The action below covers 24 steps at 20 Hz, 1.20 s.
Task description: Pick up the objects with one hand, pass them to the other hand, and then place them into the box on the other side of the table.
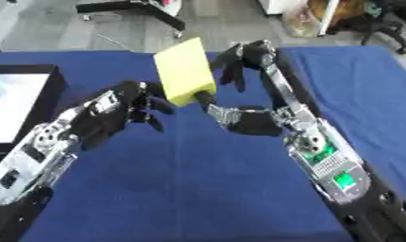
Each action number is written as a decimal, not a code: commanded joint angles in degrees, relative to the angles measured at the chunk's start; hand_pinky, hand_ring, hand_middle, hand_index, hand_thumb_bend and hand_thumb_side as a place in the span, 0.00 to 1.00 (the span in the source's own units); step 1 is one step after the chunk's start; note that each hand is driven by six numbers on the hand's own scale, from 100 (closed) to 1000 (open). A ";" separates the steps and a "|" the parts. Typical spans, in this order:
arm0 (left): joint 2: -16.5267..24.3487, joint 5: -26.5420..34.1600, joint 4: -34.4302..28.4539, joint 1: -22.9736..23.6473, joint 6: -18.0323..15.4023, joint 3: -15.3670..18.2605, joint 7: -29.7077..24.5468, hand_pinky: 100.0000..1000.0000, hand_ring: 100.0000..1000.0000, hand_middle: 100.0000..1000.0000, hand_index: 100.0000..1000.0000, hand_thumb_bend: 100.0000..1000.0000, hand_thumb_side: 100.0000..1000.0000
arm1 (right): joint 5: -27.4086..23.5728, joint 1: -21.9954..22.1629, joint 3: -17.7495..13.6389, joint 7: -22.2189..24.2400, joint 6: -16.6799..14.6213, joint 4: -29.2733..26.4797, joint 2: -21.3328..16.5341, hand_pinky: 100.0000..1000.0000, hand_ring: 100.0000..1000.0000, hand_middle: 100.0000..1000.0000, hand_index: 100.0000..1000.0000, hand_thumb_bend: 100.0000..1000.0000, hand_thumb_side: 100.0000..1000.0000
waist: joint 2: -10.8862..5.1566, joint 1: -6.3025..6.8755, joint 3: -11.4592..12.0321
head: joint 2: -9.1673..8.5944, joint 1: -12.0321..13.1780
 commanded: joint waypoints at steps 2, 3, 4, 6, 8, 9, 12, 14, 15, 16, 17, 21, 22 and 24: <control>1.01 0.75 -1.51 -1.77 1.25 -0.10 1.05 0.61 0.77 0.76 0.81 0.72 0.78 | 0.23 -0.93 -0.09 0.15 -0.23 -0.40 -0.78 0.39 0.37 0.12 0.21 0.25 0.00 | -0.79 0.21 0.06 | 0.29 -0.13; 0.89 0.81 -1.59 -2.00 1.57 -0.22 1.36 0.61 0.78 0.77 0.82 0.72 0.78 | 0.25 -0.92 -0.10 0.17 -0.23 -0.38 -0.77 0.39 0.37 0.12 0.21 0.25 0.00 | -0.81 0.19 0.06 | 0.29 -0.13; 0.77 0.85 -1.68 -2.26 1.88 -0.36 1.65 0.61 0.78 0.77 0.82 0.72 0.78 | 0.25 -0.90 -0.10 0.17 -0.22 -0.36 -0.76 0.39 0.37 0.12 0.21 0.25 0.00 | -0.83 0.18 0.07 | 0.28 -0.15; 0.57 0.86 -1.92 -2.79 2.49 -0.66 2.08 0.61 0.78 0.77 0.82 0.73 0.78 | 0.23 -0.86 -0.08 0.19 -0.21 -0.33 -0.75 0.39 0.39 0.12 0.21 0.25 0.00 | -0.86 0.16 0.09 | 0.27 -0.11; 0.43 0.74 -2.26 -3.30 3.11 -1.00 2.31 0.61 0.78 0.77 0.82 0.72 0.78 | 0.22 -0.84 -0.07 0.20 -0.21 -0.32 -0.73 0.39 0.39 0.12 0.21 0.25 0.00 | -0.89 0.15 0.10 | 0.28 -0.13; 0.37 0.65 -2.44 -3.54 3.43 -1.18 2.35 0.61 0.78 0.77 0.82 0.72 0.78 | 0.22 -0.84 -0.07 0.21 -0.20 -0.32 -0.72 0.39 0.40 0.12 0.21 0.25 0.00 | -0.90 0.14 0.10 | 0.30 -0.12; 0.19 0.31 -2.90 -4.17 4.36 -1.79 2.29 0.61 0.78 0.77 0.82 0.72 0.77 | 0.19 -0.78 -0.05 0.24 -0.17 -0.28 -0.70 0.39 0.40 0.12 0.21 0.25 0.00 | -0.93 0.11 0.09 | 0.33 -0.08; -0.04 -0.01 -3.00 -4.65 5.03 -2.35 2.08 0.61 0.78 0.77 0.82 0.72 0.78 | 0.17 -0.79 0.00 0.30 -0.18 -0.28 -0.69 0.39 0.40 0.12 0.21 0.25 0.00 | -0.96 0.09 0.06 | 0.38 -0.03; -0.18 -0.16 -3.02 -4.88 5.33 -2.59 1.98 0.61 0.78 0.77 0.82 0.72 0.77 | 0.18 -0.81 0.01 0.32 -0.19 -0.28 -0.69 0.39 0.40 0.12 0.21 0.25 0.00 | -0.98 0.07 0.04 | 0.40 -0.01; -0.33 -0.34 -3.05 -5.12 5.60 -2.81 1.87 0.61 0.78 0.77 0.82 0.72 0.77 | 0.19 -0.81 0.01 0.34 -0.19 -0.28 -0.67 0.39 0.40 0.12 0.21 0.25 0.00 | -1.00 0.06 0.01 | 0.40 0.02; -0.45 -0.48 -3.08 -5.29 5.80 -2.95 1.78 0.61 0.78 0.77 0.82 0.72 0.77 | 0.20 -0.82 0.00 0.35 -0.18 -0.28 -0.66 0.39 0.40 0.12 0.21 0.25 0.00 | -1.01 0.05 -0.01 | 0.39 0.03; -0.76 -1.28 -3.18 -5.87 6.64 -3.60 1.23 0.61 0.78 0.77 0.82 0.72 0.77 | 0.26 -0.84 0.03 0.41 -0.18 -0.26 -0.65 0.39 0.40 0.12 0.21 0.25 0.00 | -1.05 0.05 -0.11 | 0.39 0.07; -0.83 -1.48 -3.14 -5.96 6.84 -3.73 1.11 0.61 0.78 0.77 0.82 0.72 0.77 | 0.27 -0.85 0.04 0.41 -0.19 -0.27 -0.64 0.39 0.40 0.12 0.21 0.25 0.00 | -1.06 0.06 -0.12 | 0.39 0.06; -0.96 -1.87 -3.01 -6.13 7.19 -3.94 1.00 0.61 0.78 0.77 0.82 0.72 0.78 | 0.28 -0.87 0.06 0.43 -0.21 -0.28 -0.64 0.39 0.40 0.12 0.21 0.25 0.00 | -1.07 0.06 -0.13 | 0.39 0.06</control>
